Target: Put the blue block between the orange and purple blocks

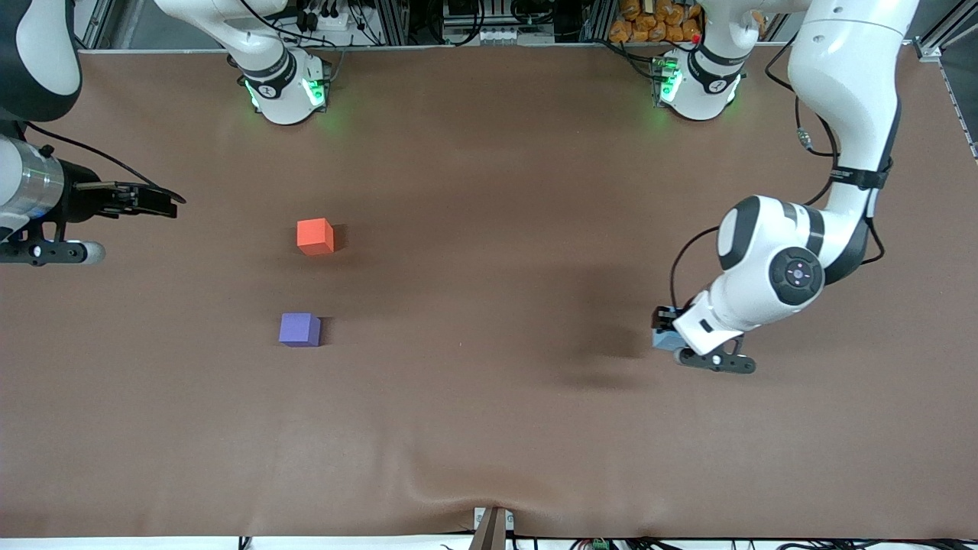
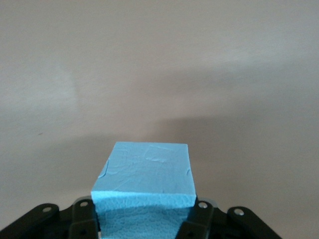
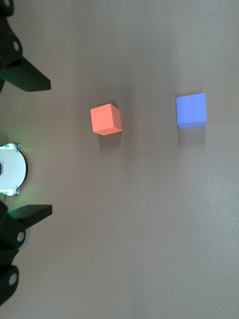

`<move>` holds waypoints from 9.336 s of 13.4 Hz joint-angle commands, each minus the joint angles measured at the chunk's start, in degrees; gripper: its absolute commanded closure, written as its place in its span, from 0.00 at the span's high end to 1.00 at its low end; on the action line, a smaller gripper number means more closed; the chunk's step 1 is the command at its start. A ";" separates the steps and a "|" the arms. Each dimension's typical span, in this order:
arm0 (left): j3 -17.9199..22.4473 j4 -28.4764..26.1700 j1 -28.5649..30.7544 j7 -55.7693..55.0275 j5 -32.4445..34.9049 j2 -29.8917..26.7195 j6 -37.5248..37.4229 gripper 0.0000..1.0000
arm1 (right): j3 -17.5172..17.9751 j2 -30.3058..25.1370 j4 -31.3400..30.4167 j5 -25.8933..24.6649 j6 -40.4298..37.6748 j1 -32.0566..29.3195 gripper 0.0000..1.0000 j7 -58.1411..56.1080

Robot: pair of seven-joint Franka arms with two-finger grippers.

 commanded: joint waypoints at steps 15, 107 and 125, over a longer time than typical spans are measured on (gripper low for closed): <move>0.73 19.05 -29.26 -45.95 -1.06 15.72 -1.11 0.00 | 0.02 19.59 7.84 11.79 18.69 8.70 1.00 0.78; 11.45 2.99 6.58 -0.01 -0.18 -31.46 -31.08 1.00 | -0.77 -4.91 6.77 -0.69 -3.09 -2.54 1.00 1.57; 8.81 6.24 6.40 5.26 0.26 -32.08 -40.31 1.00 | -0.60 -4.21 7.22 -2.45 1.47 -4.30 1.00 -2.91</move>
